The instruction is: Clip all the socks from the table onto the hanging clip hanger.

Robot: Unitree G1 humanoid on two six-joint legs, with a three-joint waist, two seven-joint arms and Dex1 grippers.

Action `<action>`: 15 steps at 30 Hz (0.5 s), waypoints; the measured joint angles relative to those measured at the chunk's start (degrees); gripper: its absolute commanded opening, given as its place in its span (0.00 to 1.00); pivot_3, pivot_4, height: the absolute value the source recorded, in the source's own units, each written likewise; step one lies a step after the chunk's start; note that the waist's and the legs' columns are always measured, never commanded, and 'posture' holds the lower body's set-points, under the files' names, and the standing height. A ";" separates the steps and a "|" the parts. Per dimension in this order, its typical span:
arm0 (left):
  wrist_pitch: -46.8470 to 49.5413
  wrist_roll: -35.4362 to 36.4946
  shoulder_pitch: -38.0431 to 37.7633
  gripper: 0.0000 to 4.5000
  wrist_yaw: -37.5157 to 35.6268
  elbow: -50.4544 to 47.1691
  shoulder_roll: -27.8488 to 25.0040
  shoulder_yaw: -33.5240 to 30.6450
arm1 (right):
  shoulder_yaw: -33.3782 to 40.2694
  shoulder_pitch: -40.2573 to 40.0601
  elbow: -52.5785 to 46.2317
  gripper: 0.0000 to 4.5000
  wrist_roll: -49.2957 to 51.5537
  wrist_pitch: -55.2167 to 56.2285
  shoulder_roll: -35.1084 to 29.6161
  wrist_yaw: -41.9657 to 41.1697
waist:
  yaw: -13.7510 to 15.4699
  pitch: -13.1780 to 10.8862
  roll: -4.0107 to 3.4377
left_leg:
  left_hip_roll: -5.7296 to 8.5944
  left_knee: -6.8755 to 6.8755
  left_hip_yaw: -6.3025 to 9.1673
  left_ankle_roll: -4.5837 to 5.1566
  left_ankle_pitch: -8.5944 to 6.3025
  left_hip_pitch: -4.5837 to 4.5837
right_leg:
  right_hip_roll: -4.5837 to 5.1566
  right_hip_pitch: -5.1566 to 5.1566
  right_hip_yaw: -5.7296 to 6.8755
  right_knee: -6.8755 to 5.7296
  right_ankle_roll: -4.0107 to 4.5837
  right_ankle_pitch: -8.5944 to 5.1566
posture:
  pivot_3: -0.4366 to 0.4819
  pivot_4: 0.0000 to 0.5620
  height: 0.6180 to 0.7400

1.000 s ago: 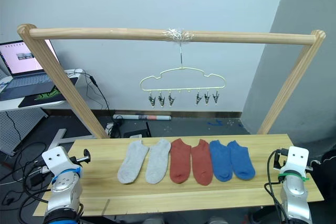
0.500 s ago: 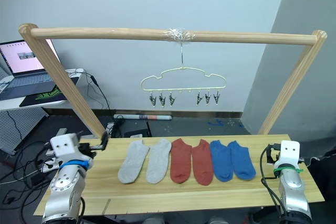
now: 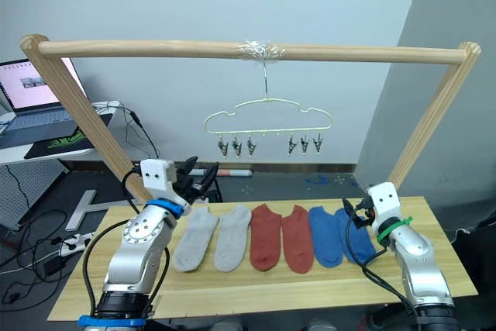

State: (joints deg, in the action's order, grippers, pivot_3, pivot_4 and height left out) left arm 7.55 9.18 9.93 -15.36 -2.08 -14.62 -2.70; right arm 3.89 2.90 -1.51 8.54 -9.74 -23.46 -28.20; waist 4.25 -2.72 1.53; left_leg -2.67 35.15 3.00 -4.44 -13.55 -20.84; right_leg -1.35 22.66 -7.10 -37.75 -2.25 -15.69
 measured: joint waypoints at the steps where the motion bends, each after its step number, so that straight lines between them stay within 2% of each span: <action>1: -0.01 -0.69 0.18 0.61 0.73 0.18 0.70 0.13 | -0.52 0.33 -1.64 1.00 0.75 -0.94 -0.26 -0.95 | -0.01 -0.05 0.00 | 0.00 0.00 0.00 0.00 0.00 0.00 | 0.00 0.00 0.00 0.00 0.00 0.00 | 0.70 0.08 1.00; 8: -1.98 -4.12 1.93 0.61 5.09 3.64 3.86 0.29 | -5.02 5.78 -13.19 1.00 4.60 -7.36 -1.64 -6.53 | 0.05 -1.03 0.31 | 0.00 0.01 0.05 0.00 0.00 -0.02 | -0.01 -0.01 0.03 0.01 -0.03 0.02 | 0.70 0.13 1.00; 15: -6.90 -6.17 5.87 0.61 6.60 11.56 5.93 0.74 | -8.34 10.30 -18.35 1.00 5.81 -12.75 -0.46 -6.13 | 0.20 -2.56 0.47 | 0.00 0.02 0.10 0.00 0.00 -0.08 | -0.01 0.00 0.06 0.02 -0.12 0.06 | 0.69 0.20 1.00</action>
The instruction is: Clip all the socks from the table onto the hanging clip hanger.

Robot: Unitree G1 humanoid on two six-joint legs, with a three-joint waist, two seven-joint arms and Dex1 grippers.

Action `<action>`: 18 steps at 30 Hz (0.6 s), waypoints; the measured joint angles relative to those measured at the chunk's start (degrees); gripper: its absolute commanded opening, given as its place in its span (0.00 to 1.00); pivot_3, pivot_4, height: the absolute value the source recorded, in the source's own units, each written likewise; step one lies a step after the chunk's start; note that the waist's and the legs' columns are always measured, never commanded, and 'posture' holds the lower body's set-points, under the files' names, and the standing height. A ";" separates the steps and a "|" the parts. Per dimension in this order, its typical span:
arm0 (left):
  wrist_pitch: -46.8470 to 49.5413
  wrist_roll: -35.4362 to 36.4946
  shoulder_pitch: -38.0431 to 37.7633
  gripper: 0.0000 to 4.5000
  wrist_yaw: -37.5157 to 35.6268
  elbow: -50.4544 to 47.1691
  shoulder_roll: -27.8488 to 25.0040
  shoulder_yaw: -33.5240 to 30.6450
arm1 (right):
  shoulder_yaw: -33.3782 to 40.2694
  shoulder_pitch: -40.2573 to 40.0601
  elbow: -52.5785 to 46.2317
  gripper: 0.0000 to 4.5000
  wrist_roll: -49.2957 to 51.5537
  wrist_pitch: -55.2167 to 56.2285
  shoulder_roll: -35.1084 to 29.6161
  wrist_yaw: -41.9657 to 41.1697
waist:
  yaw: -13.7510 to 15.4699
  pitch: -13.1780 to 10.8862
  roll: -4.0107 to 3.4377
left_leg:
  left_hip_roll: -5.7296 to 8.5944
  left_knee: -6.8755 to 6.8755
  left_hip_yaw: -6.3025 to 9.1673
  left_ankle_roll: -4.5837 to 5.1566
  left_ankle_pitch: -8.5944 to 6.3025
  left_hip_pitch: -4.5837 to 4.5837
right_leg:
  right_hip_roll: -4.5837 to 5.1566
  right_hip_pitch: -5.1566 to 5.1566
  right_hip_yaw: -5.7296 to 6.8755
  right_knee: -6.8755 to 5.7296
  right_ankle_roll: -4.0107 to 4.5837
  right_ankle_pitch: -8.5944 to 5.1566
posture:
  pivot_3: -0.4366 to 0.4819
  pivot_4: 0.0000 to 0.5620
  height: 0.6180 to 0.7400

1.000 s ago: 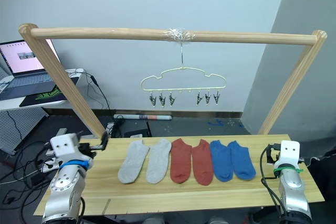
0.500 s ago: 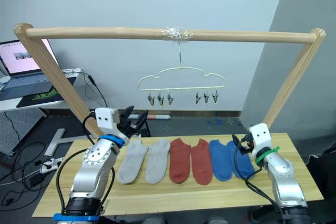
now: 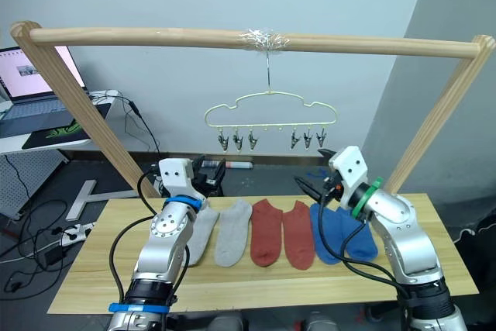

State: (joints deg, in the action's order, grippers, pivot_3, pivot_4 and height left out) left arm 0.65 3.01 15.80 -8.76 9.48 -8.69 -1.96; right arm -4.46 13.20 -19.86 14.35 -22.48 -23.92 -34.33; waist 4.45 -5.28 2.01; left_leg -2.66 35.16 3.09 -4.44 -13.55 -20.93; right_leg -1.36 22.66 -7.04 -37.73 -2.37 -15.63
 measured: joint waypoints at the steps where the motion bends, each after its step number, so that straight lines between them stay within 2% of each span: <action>1: -0.19 -0.19 0.53 0.61 0.10 0.54 0.06 0.04 | -0.37 -0.01 -0.58 1.00 0.01 -0.64 0.03 0.15 | -0.03 -0.16 -0.01 | 0.00 0.00 0.00 0.00 0.00 -0.04 | 0.00 0.01 -0.01 0.01 -0.27 0.12 | 0.69 0.21 1.00; 18: -1.14 -0.22 9.89 0.61 2.11 6.65 1.07 -1.36 | -2.54 1.81 -10.34 1.00 2.47 -10.11 -0.15 0.98 | -0.29 -2.78 0.13 | 0.00 0.00 0.06 0.01 -0.01 -0.15 | 0.01 0.08 0.05 0.03 -0.35 0.12 | 0.67 0.24 1.00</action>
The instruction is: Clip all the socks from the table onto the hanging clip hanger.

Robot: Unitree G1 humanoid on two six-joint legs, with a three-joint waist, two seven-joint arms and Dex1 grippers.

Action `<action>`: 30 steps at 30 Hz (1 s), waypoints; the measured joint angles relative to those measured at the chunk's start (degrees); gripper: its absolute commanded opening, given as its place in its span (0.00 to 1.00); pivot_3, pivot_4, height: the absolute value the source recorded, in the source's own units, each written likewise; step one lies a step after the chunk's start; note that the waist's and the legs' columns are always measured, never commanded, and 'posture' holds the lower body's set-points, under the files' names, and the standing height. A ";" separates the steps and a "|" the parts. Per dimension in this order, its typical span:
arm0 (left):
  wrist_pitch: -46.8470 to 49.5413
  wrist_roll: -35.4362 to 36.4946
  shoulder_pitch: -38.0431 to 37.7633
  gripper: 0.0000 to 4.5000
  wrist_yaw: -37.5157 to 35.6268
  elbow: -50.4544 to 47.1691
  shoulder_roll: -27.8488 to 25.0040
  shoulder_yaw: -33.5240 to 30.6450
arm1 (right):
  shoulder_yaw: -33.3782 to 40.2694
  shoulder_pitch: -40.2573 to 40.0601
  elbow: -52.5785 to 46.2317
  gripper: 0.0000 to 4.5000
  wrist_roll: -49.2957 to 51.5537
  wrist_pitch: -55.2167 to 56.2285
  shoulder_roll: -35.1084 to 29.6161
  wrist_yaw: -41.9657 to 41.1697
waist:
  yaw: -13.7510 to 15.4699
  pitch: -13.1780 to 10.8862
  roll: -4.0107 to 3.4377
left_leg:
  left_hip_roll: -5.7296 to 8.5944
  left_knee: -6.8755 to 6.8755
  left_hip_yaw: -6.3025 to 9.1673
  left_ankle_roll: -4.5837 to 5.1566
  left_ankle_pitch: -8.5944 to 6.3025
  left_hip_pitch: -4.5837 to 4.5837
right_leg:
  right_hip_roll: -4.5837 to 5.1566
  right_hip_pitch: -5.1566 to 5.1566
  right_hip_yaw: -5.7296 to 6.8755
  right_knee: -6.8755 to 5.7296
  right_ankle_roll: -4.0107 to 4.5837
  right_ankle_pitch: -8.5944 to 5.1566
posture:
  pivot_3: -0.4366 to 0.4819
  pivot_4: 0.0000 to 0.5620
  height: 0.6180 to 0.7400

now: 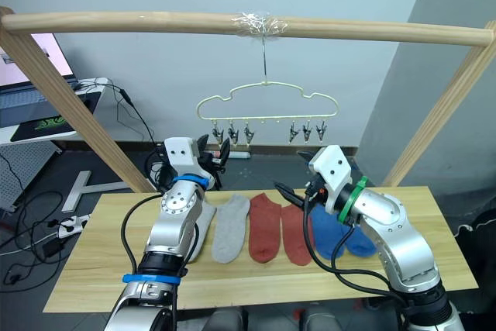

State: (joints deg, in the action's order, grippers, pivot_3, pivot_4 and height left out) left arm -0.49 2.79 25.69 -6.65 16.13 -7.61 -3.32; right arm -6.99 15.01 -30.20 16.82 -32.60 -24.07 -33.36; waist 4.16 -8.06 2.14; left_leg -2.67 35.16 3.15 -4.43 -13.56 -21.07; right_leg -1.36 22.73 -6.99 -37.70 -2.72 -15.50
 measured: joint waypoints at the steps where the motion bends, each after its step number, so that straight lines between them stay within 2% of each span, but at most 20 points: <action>1: 0.00 0.03 0.08 0.61 0.04 0.00 0.00 -0.06 | 0.00 0.30 -0.32 1.00 0.15 -0.36 -0.01 0.04 | -0.01 -0.09 0.01 | 0.00 0.00 0.01 0.00 0.00 -0.01 | 0.00 0.01 0.01 0.00 0.00 0.00 | 0.67 0.25 1.00; 7: -0.02 0.02 0.16 0.61 0.57 0.19 -0.03 -0.51 | 0.08 1.54 -1.02 1.00 0.30 -1.79 -0.02 0.50 | 0.12 -0.15 0.04 | 0.00 0.12 0.19 0.00 0.01 -0.70 | 0.00 0.60 0.15 -0.06 -0.03 0.04 | 0.67 0.25 1.00; 18: -1.26 0.32 3.22 0.61 0.97 2.41 0.04 -1.36 | 0.22 1.78 -2.28 1.00 2.32 -3.22 -0.72 0.89 | 0.11 -0.17 0.04 | 0.00 0.18 0.22 0.00 0.01 -0.74 | 0.00 0.60 0.19 -0.06 -0.03 0.04 | 0.66 0.26 1.00; 30: -2.42 0.40 3.30 0.61 0.33 2.39 -0.01 -1.31 | 0.23 1.78 -2.28 1.00 2.34 -3.18 -1.08 1.13 | 0.13 -0.18 0.05 | 0.00 0.23 0.25 0.00 0.01 -0.77 | 0.00 0.60 0.21 -0.07 -0.03 0.04 | 0.67 0.26 1.00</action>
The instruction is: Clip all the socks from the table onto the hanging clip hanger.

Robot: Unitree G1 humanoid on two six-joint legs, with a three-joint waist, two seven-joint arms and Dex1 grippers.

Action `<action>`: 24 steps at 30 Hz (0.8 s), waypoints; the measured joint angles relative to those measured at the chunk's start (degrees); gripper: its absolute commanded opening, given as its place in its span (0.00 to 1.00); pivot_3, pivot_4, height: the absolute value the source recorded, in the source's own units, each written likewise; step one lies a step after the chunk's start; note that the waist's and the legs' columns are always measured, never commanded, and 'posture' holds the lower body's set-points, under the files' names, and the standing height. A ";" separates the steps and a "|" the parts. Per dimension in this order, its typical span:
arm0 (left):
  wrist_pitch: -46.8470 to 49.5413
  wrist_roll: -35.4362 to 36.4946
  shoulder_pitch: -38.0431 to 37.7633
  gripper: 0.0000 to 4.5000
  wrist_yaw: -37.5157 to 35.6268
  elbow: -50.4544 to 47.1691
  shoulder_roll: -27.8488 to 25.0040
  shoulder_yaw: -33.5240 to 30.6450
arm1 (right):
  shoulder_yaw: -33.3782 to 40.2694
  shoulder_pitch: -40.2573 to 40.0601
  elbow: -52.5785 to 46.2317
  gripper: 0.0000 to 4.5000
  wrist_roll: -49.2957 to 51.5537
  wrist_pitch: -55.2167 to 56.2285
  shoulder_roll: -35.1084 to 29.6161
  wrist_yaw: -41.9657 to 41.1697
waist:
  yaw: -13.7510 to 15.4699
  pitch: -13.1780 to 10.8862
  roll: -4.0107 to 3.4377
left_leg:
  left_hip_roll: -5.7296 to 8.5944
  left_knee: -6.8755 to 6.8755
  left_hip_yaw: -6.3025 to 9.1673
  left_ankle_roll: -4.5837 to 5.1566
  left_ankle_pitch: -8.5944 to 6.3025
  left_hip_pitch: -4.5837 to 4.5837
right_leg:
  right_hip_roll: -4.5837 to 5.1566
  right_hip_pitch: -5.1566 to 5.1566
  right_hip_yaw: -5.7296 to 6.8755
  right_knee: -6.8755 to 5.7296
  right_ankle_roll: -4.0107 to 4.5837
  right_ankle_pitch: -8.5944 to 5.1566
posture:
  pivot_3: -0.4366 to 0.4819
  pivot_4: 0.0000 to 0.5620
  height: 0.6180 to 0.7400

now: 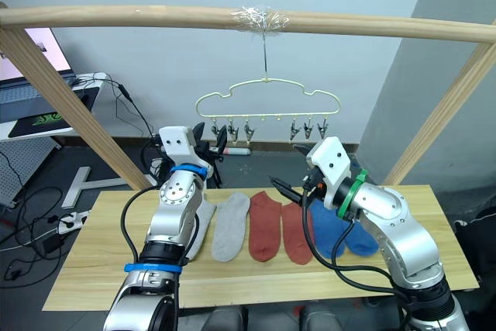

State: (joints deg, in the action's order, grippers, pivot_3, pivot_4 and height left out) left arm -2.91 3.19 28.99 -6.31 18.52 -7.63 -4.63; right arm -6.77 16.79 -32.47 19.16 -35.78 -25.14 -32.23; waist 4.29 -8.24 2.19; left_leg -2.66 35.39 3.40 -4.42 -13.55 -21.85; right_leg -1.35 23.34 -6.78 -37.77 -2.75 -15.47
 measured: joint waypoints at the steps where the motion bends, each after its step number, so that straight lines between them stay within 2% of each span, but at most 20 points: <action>1: 0.00 0.01 0.02 0.61 -0.12 0.00 0.01 0.05 | 0.00 0.00 0.00 1.00 0.00 0.00 0.00 0.00 | 0.00 0.00 0.00 | 0.00 0.01 0.00 0.00 0.00 0.00 | 0.00 0.00 0.00 0.00 0.00 0.00 | 0.67 0.26 1.00; 9: -0.04 0.06 0.31 0.61 -0.75 0.00 0.09 0.16 | 0.00 0.00 0.00 1.00 0.00 0.01 -0.06 -0.05 | 0.00 -0.01 0.00 | 0.00 0.01 0.01 0.00 0.00 -0.01 | 0.00 0.00 0.00 0.00 0.00 0.00 | 0.66 0.26 1.00; 12: -0.25 0.54 0.32 0.50 -1.09 0.00 0.22 0.18 | 0.00 0.00 0.00 1.00 0.00 0.01 -0.22 -0.06 | 0.00 -0.01 0.00 | 0.00 0.01 0.01 0.00 0.00 -0.01 | 0.00 0.00 0.01 0.00 0.00 0.00 | 0.66 0.26 1.00; 18: -0.48 1.09 0.53 0.12 -1.83 0.00 0.78 0.18 | 0.00 0.00 0.00 1.00 0.00 0.03 -0.53 -0.05 | -0.01 -0.01 0.00 | 0.00 0.03 0.01 0.00 0.00 -0.02 | 0.00 0.00 0.01 0.00 0.00 0.00 | 0.66 0.26 1.00; 20: -0.49 1.14 0.55 0.03 -1.84 0.00 0.82 0.15 | 0.00 0.00 0.00 1.00 0.00 0.02 -0.58 -0.04 | -0.01 -0.01 0.00 | 0.00 0.03 0.01 0.00 0.00 -0.02 | 0.00 0.00 0.01 -0.01 0.00 0.00 | 0.66 0.26 1.00; 24: -0.49 1.23 0.57 0.00 -1.85 0.00 0.91 0.11 | 0.00 0.00 0.00 1.00 -0.01 0.04 -0.58 -0.01 | -0.01 -0.01 0.00 | 0.00 0.04 0.01 0.00 0.00 -0.02 | 0.00 0.00 0.01 -0.01 0.00 0.00 | 0.66 0.26 1.00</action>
State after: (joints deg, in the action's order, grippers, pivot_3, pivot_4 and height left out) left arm -3.40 4.42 29.56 -8.16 18.52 -6.72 -4.52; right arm -6.77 16.79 -32.47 19.15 -35.74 -25.72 -32.23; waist 4.27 -8.25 2.19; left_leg -2.66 35.43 3.41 -4.42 -13.55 -21.87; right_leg -1.35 23.34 -6.77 -37.78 -2.76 -15.47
